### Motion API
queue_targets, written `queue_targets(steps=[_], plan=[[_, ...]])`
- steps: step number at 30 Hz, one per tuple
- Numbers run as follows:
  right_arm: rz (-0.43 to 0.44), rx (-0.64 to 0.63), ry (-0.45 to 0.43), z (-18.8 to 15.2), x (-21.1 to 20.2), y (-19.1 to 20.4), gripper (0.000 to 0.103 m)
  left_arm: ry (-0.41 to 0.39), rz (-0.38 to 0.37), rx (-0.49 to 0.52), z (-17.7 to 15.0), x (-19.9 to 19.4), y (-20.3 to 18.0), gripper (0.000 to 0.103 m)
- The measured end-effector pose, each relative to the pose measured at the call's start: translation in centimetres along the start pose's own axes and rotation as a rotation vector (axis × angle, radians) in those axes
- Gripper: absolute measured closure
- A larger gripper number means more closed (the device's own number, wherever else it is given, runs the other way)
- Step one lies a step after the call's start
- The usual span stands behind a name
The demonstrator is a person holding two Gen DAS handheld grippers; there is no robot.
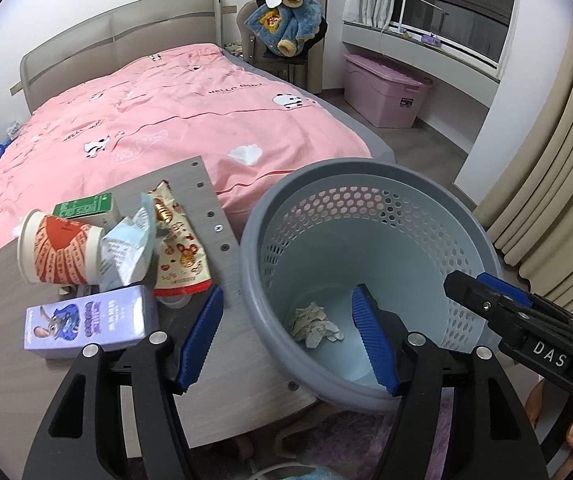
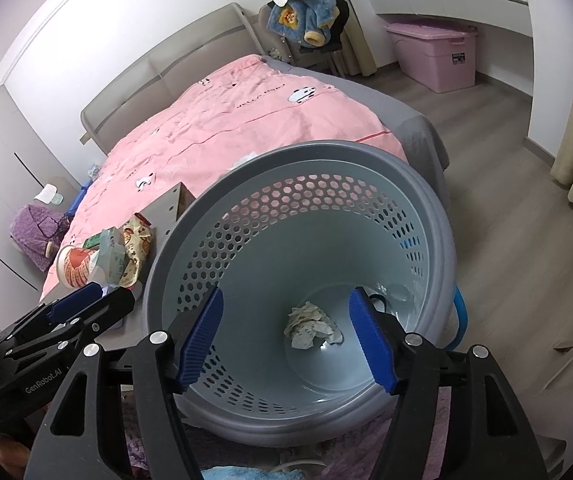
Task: Collect trash
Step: 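Move both open grippers back toward the table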
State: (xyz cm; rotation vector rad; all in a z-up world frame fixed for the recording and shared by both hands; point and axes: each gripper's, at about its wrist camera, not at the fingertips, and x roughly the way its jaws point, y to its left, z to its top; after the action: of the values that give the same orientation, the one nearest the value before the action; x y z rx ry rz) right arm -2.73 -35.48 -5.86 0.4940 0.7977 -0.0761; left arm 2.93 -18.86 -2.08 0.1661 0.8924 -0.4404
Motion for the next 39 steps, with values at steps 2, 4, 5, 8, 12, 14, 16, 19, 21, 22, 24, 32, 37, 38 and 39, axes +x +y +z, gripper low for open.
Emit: queue_targets(steps=[2, 4, 5, 8, 12, 14, 16, 19, 21, 22, 24, 32, 37, 38, 39], plan=[[0.004, -0.010, -0.003, -0.1, -0.1, 0.5, 0.038, -0.008, 0.004, -0.008, -0.1, -0.4, 0.4, 0.039], [0.008, -0.025, -0.003, -0.2, -0.2, 1.2, 0.038, -0.019, 0.013, -0.016, -0.4, -0.9, 0.9, 0.039], [0.010, -0.034, -0.002, -0.3, -0.2, 1.6, 0.038, -0.024, 0.016, -0.020, -0.5, -1.1, 1.2, 0.039], [0.018, -0.056, -0.003, -0.7, -0.3, 2.9, 0.038, -0.036, 0.027, -0.037, -1.0, -1.8, 2.2, 0.038], [0.035, -0.087, -0.008, -1.1, -0.5, 4.5, 0.037, -0.047, 0.047, -0.066, -2.0, -2.7, 3.9, 0.038], [0.046, -0.102, -0.009, -1.4, -0.6, 5.4, 0.036, -0.053, 0.059, -0.081, -2.5, -3.1, 4.7, 0.038], [0.058, -0.119, -0.006, -1.8, -0.5, 6.3, 0.036, -0.058, 0.077, -0.104, -3.1, -3.7, 5.8, 0.038], [0.077, -0.140, 0.004, -2.4, -0.1, 7.7, 0.035, -0.064, 0.106, -0.139, -3.8, -4.2, 7.5, 0.038], [0.089, -0.155, 0.011, -2.8, 0.2, 8.6, 0.035, -0.064, 0.128, -0.167, -4.4, -4.6, 8.8, 0.038], [0.097, -0.166, 0.016, -2.9, 0.3, 9.2, 0.035, -0.064, 0.140, -0.180, -4.8, -4.7, 9.6, 0.038], [0.107, -0.185, 0.026, -3.3, 0.6, 10.1, 0.035, -0.064, 0.166, -0.204, -5.4, -5.0, 10.9, 0.038], [0.144, -0.230, 0.056, -3.8, 1.9, 12.2, 0.035, -0.046, 0.207, -0.293, -6.6, -4.9, 14.5, 0.038], [0.145, -0.221, 0.057, -3.5, 2.2, 11.7, 0.035, -0.034, 0.202, -0.274, -6.0, -3.8, 13.3, 0.038], [0.143, -0.217, 0.055, -3.5, 2.1, 11.5, 0.035, -0.027, 0.193, -0.276, -5.7, -3.2, 13.1, 0.038], [0.141, -0.211, 0.054, -3.3, 2.1, 11.2, 0.034, -0.022, 0.188, -0.277, -5.5, -2.8, 12.8, 0.038]])
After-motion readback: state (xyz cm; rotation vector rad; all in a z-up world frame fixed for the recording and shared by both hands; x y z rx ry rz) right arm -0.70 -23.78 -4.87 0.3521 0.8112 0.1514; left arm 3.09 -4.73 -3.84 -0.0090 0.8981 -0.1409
